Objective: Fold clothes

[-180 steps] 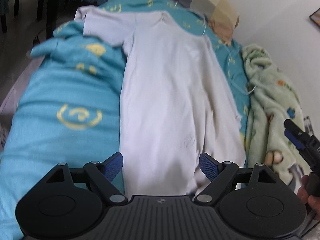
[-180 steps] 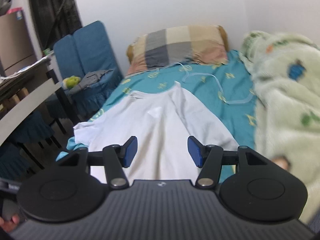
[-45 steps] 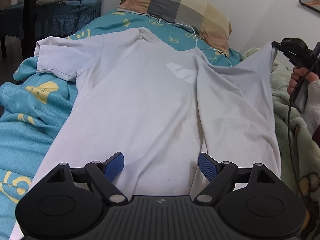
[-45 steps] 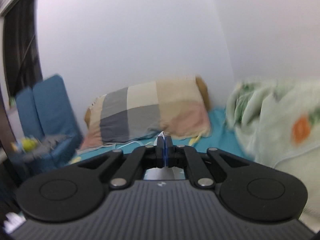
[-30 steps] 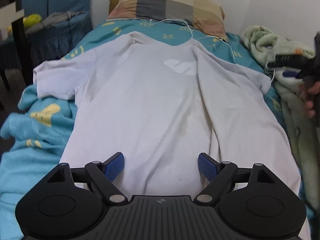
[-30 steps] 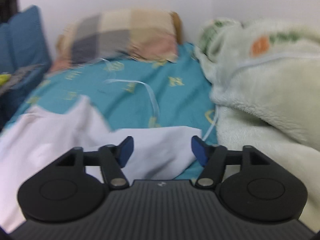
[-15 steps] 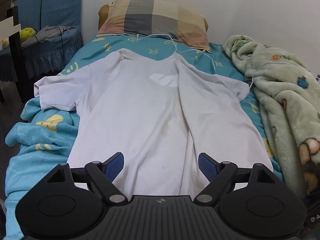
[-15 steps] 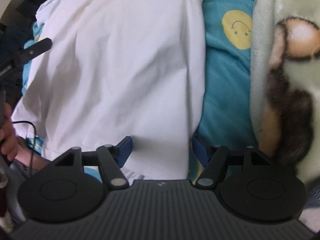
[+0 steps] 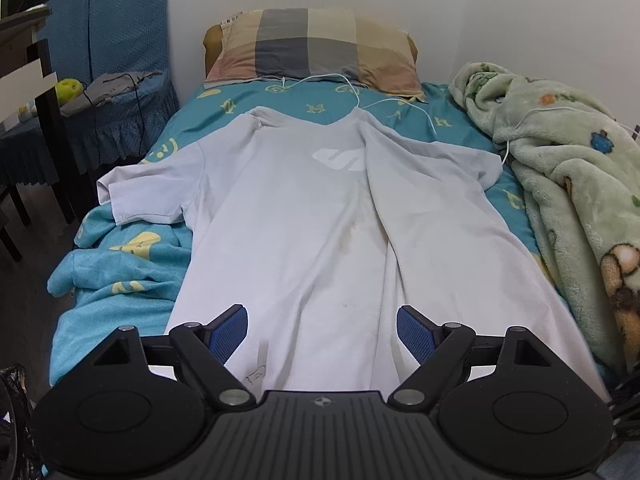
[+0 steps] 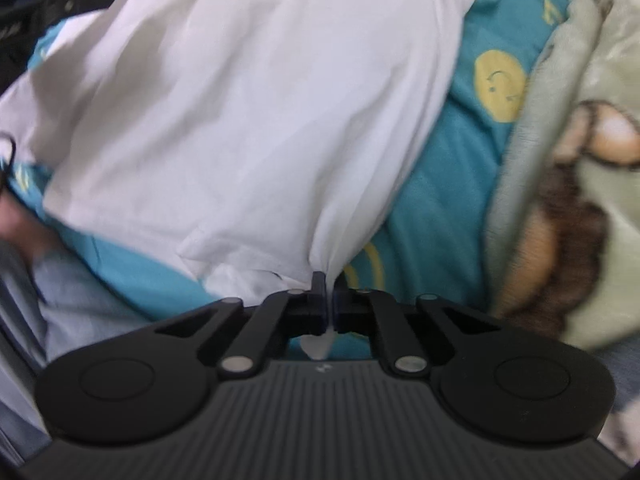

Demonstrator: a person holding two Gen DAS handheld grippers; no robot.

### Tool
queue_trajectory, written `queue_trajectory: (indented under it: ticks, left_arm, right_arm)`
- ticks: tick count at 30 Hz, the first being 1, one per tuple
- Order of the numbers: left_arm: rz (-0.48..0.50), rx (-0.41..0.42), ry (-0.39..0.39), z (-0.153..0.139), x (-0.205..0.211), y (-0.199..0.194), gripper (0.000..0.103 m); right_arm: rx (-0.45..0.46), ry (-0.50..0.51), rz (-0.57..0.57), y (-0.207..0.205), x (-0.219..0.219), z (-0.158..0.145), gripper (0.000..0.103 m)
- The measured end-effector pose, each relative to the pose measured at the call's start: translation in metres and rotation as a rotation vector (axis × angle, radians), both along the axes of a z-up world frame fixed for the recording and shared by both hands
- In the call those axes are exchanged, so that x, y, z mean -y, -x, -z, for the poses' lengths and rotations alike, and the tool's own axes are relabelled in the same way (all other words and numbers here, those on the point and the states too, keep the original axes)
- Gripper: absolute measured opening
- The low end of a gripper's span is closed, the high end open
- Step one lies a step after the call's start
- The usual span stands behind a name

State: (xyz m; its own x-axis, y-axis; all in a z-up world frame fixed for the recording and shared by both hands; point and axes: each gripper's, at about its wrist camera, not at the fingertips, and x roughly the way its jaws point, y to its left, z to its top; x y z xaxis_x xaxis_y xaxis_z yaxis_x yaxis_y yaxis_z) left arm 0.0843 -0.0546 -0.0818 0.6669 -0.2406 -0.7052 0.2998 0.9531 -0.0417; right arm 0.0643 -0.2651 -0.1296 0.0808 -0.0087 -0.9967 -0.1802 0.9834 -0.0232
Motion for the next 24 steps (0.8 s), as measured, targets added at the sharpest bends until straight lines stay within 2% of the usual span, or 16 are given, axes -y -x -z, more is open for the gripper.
queue_trajectory:
  ticks: [1,5,10,16,17,18,19,20,24]
  left_arm:
    - [-0.003,-0.002,0.001,0.0,-0.001,0.0,0.084]
    - [-0.024,-0.029,0.058,-0.001,-0.007,-0.006,0.084]
    - [-0.041,-0.038,0.054,-0.001,-0.01,-0.007,0.084]
    - [-0.055,-0.048,0.096,-0.004,-0.009,-0.009,0.084]
    - [-0.058,-0.051,0.108,-0.005,-0.01,-0.01,0.084]
    - [-0.062,-0.054,0.121,-0.005,-0.01,-0.011,0.084]
    - [-0.066,-0.057,0.133,-0.005,-0.011,-0.012,0.084]
    - [-0.072,-0.063,0.148,-0.005,-0.011,-0.014,0.084]
    - [-0.091,-0.075,0.194,-0.005,-0.011,-0.025,0.084]
  right_arm:
    - [-0.007,0.026,-0.019,0.003,0.001,-0.003,0.006]
    - [-0.019,-0.001,-0.009,0.011,0.01,-0.01,0.006]
    - [-0.005,0.011,-0.007,0.01,0.012,-0.019,0.008]
    - [0.086,-0.152,0.143,0.011,0.056,-0.06,0.012]
    - [0.108,-0.181,0.164,0.015,0.066,-0.068,0.026]
    - [0.139,-0.211,0.186,0.004,0.072,-0.075,0.048]
    - [0.17,-0.241,0.208,-0.007,0.077,-0.083,0.059]
    - [0.209,-0.273,0.23,-0.017,0.086,-0.089,0.074]
    - [0.409,-0.353,0.371,-0.066,0.109,-0.092,0.076]
